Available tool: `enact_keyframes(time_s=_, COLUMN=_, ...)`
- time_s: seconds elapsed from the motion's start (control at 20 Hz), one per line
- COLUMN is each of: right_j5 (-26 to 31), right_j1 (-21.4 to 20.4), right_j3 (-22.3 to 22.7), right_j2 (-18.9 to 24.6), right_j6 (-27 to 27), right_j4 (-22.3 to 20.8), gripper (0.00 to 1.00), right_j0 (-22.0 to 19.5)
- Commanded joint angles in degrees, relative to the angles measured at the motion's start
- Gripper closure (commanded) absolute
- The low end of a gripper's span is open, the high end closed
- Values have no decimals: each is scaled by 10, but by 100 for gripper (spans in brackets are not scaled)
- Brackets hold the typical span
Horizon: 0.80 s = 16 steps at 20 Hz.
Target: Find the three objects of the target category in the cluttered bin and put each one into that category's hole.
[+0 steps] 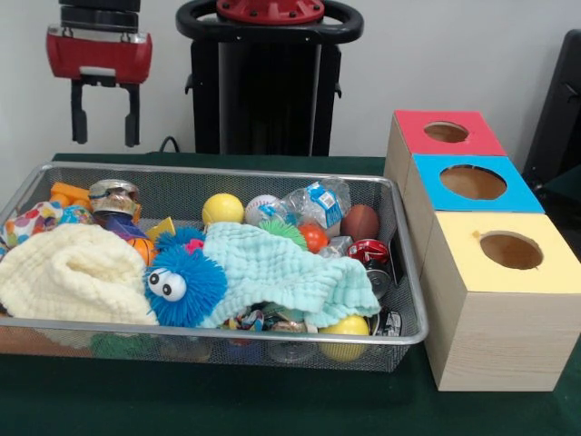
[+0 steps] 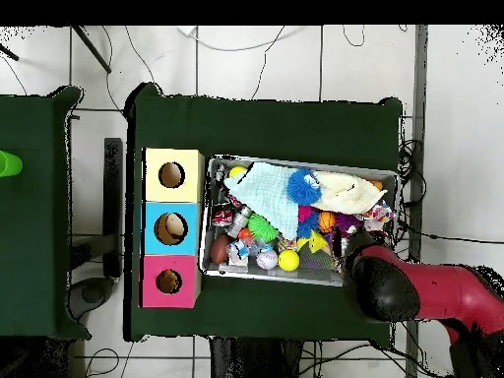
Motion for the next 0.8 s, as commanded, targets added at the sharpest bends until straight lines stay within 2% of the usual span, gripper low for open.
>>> enact_keyframes(time_s=0.05, right_j5=-86, right_j1=41, right_j3=40, right_j2=-15, right_j6=35, right_j4=-37, gripper=0, right_j0=-12)
enact_keyframes(time_s=0.5, right_j5=-150, right_j1=105, right_j3=28, right_j2=-33, right_j6=34, right_j4=-67, gripper=0, right_j0=-27)
enact_keyframes(time_s=0.8, right_j5=-158, right_j1=132, right_j3=18, right_j2=-39, right_j6=25, right_j4=-78, gripper=0, right_j0=-29)
